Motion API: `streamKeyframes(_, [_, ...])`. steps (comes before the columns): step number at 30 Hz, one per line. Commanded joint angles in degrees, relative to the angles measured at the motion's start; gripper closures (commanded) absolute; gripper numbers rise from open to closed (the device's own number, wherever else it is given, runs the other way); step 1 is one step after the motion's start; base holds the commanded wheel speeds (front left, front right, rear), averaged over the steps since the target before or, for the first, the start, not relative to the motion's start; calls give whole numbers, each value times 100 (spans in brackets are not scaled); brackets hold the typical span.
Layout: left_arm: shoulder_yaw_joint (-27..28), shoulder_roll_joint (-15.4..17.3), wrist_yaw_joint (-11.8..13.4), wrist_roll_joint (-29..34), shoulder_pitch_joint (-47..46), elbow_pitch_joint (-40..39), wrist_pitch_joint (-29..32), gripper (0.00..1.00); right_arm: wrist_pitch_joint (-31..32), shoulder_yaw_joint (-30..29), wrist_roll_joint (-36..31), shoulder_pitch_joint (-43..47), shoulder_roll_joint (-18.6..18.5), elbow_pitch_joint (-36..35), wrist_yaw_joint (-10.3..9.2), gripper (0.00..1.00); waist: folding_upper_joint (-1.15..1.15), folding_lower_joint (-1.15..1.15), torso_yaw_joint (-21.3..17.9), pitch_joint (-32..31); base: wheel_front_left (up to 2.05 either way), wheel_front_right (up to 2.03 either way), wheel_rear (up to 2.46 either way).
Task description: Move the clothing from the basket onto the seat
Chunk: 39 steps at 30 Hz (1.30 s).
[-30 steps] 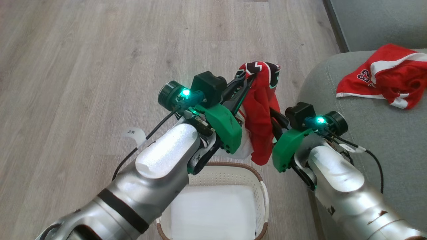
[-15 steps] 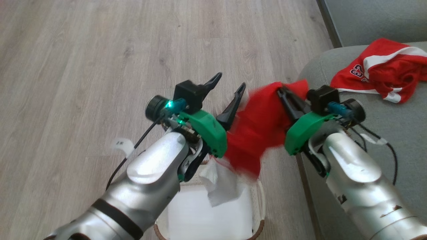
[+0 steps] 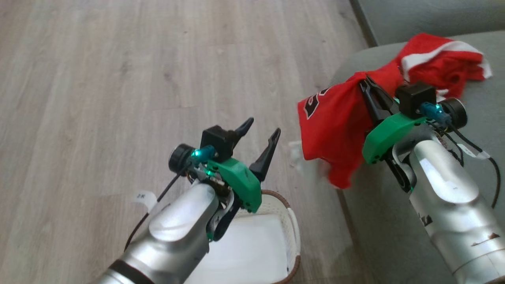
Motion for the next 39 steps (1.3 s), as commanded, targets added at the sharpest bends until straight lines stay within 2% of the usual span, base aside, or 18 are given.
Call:
streamKeyframes(1, [159,107,-14,43,-163,-164,-63,0,-38,29,-41,-284,-23,-219,40,100,0,0,-231,14,0,0,0])
streamKeyframes(4, [154,106,-12,68,-81,-203,-68,0,-38,44,-55,-308,-43,-249,40,100,0,0,-439,30,0,0,0])
streamKeyframes(14, [235,51,21,238,160,-447,-77,0,-38,200,-32,-498,-176,-440,40,100,0,0,-1528,232,0,0,0])
streamKeyframes(21, [325,20,18,414,155,-546,-78,0,-38,191,26,-613,-305,-494,40,100,0,0,-1940,478,0,0,0])
streamKeyframes(26, [360,23,5,564,47,-597,-78,0,-38,64,33,-748,-445,-460,40,100,0,0,-1954,733,0,0,0])
streamKeyframes(31, [359,83,6,707,-143,-682,-78,0,-38,-154,22,-1092,-640,-360,40,100,0,0,-1773,1100,0,0,0])
streamKeyframes(39, [396,438,142,947,-604,-1011,119,0,-38,-512,-107,-2248,-998,-128,40,100,0,0,-1436,1990,0,0,0])
